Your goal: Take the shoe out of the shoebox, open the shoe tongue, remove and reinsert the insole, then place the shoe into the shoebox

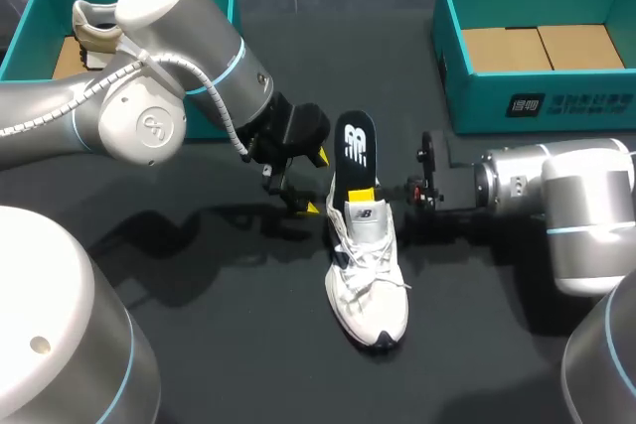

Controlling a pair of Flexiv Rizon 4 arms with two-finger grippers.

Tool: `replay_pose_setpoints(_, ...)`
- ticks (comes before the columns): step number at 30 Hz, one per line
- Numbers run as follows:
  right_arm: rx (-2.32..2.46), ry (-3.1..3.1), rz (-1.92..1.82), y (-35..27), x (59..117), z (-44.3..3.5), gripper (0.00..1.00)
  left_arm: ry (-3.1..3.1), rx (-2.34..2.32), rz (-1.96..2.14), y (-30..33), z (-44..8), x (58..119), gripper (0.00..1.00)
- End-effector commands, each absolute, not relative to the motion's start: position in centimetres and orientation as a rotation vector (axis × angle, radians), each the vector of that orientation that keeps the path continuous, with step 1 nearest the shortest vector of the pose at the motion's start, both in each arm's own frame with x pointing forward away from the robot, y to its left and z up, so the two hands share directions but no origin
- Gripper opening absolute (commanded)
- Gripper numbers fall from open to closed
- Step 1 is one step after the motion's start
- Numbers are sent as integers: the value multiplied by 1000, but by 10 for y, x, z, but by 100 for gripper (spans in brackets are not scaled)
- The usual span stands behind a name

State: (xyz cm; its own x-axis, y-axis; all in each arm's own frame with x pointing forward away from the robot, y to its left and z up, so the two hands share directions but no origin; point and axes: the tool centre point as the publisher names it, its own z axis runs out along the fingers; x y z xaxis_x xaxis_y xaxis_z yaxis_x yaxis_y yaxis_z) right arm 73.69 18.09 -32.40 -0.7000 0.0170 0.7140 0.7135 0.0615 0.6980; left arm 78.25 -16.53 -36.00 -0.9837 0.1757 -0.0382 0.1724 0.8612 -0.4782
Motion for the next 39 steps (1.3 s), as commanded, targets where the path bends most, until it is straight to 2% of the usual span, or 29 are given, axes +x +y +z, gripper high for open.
replay_pose_setpoints(1,-708,-1827,-1698,182,740,-317,28,-3026,-283,771,-166,-360,783,100)
replay_pose_setpoints(11,-634,-1878,-1719,181,754,-296,19,-3026,-283,771,-166,-360,783,100)
replay_pose_setpoints(17,-604,-1896,-1711,184,768,-288,17,-3026,-283,771,-166,-360,783,100)
replay_pose_setpoints(18,-602,-1897,-1710,184,769,-288,15,-3026,-283,771,-166,-360,783,100)
replay_pose_setpoints(19,-599,-1898,-1707,184,772,-287,0,-3026,-283,771,-166,-360,783,100)
replay_pose_setpoints(27,-625,-1863,-1678,185,770,-302,0,-3026,-283,771,-166,-360,783,100)
replay_pose_setpoints(39,-734,-1807,-1642,180,734,-328,0,-3026,-283,771,-166,-360,783,100)
